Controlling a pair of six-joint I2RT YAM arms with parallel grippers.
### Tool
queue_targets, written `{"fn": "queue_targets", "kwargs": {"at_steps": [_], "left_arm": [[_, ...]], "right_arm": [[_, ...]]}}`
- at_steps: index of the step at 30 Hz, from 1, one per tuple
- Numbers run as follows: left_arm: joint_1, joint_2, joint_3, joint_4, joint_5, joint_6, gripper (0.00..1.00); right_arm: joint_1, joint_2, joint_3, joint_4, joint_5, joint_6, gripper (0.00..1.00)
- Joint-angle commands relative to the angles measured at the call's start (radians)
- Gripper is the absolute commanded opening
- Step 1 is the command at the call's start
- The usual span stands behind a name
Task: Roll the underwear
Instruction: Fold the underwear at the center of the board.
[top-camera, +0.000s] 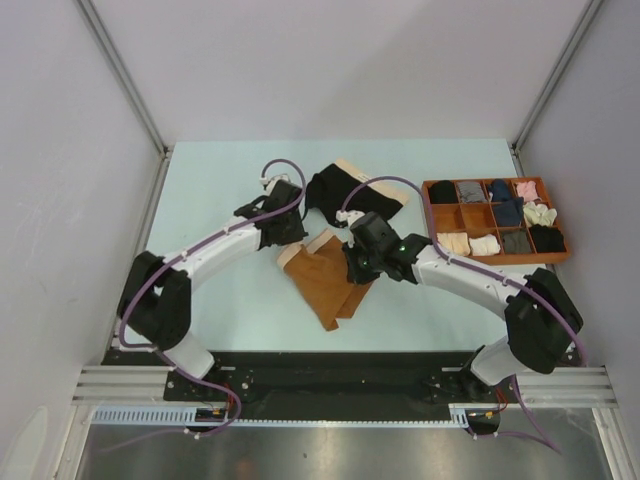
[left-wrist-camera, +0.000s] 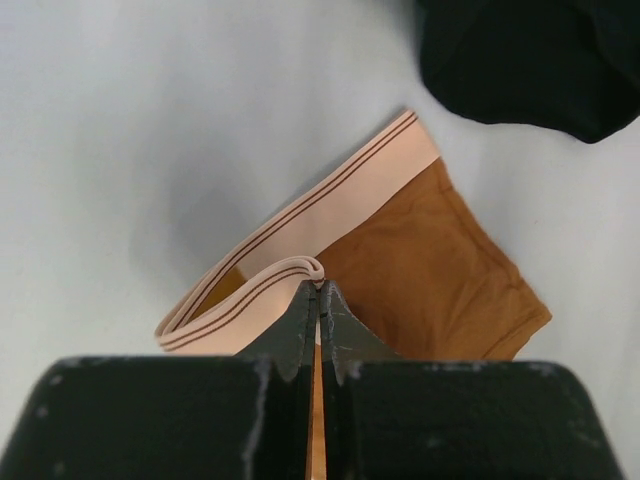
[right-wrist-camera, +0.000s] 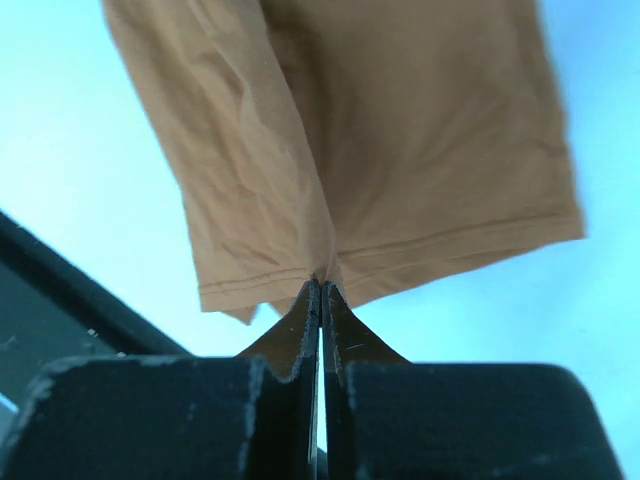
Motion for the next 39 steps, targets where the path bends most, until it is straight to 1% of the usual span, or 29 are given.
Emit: {"fn": "queue_targets", "kwargs": {"at_steps": [1, 10, 17, 28, 39], "left_arm": [[-0.018, 0.071, 0.120, 0.019, 0.027, 0.033, 0.00], [-0.047, 0.211, 0.277, -0.008, 0.041, 0.050, 0.00], [-0.047, 0.282, 0.323, -0.016, 0.037, 0.054, 0.00], [-0.045, 0.368, 0.371, -0.004, 0.035, 0.051, 0.01], [-0.045, 0.450, 0.444, -0.041, 0.018, 0.056, 0.00]], "right_arm": [[-0.062, -0.029, 0.006, -0.022, -0.037, -0.047, 0.00], [-0.159, -0.033, -0.012, -0.044, -0.054, -0.083, 0.00], [-0.192, -0.009, -0.032, -0.030, -0.049, -0.107, 0.00], [-0.243, 0.089, -0.041, 0.025, -0.048, -0.143, 0.00], [-0.278, 0.161, -0.041, 0.086, -0.042, -0.164, 0.00]]}}
